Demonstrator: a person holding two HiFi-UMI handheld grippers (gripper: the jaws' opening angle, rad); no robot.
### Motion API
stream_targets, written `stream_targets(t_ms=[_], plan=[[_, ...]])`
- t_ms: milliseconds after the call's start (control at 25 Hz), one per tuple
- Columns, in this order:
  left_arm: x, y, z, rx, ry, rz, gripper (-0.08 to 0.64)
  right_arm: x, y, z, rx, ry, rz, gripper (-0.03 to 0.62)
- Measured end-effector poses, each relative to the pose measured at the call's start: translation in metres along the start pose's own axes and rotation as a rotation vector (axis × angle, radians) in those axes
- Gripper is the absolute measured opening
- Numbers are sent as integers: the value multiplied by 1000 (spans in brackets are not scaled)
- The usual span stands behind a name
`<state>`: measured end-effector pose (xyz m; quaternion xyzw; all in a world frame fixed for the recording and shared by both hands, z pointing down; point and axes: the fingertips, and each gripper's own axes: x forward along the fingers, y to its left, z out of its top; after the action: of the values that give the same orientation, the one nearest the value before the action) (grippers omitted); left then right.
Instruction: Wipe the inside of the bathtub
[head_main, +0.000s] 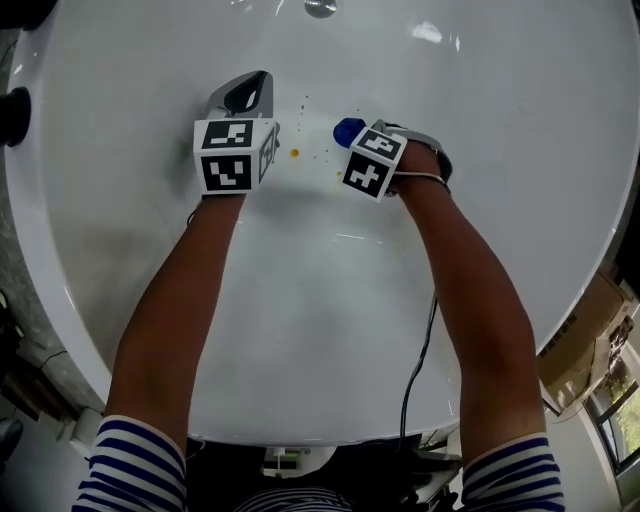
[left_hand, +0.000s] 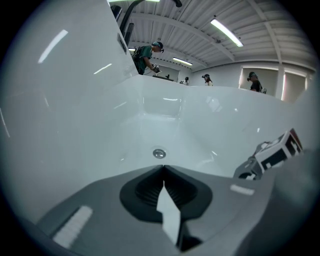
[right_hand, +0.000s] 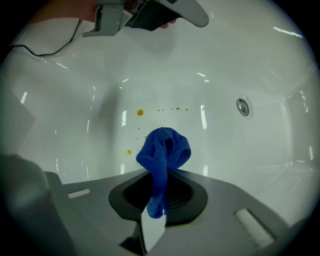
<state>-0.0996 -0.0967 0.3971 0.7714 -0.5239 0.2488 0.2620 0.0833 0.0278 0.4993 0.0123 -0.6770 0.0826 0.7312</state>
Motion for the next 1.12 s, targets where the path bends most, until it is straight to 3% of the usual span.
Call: stream_targets(t_ms=[440,1120], plan=[[27,4,-41,8,20,-19,3,29,-73,19,-6,-21,-89,52],[33,3,-55,1,8,-47,3,56,-81,30,-23,25,-61,51]])
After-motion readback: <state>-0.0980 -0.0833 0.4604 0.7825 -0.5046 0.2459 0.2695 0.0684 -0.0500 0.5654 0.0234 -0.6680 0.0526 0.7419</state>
